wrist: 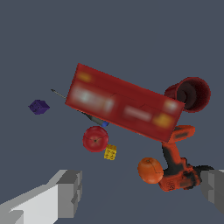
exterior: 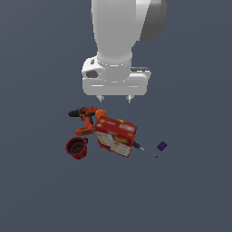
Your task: Pick up a designated object from a clutter of objects.
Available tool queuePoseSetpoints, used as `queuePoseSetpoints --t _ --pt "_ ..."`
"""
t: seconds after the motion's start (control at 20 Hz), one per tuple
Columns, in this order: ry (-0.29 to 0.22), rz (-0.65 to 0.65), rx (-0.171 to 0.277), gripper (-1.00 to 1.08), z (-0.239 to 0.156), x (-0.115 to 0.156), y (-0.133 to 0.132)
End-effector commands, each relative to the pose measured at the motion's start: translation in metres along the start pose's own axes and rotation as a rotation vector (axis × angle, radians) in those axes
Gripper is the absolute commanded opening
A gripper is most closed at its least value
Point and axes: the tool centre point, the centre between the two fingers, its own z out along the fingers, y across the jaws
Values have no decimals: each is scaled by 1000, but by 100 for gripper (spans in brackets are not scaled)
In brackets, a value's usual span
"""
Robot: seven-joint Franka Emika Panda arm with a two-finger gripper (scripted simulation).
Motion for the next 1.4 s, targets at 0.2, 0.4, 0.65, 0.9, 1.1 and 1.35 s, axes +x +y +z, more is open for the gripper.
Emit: queuePoseSetpoints --t 0.2,0.4,0.65,0.9,1.1,1.35 --pt "6 -8 2 100 -4 1 -1" --pt "15 -21 7 100 -14 3 -2" --pt "15 -20 6 100 -13 3 -2" --pt "17 -13 4 100 0 4 -6" --pt "20 -1 0 100 20 6 -11" --pt "25 19 -5 100 55 6 -21"
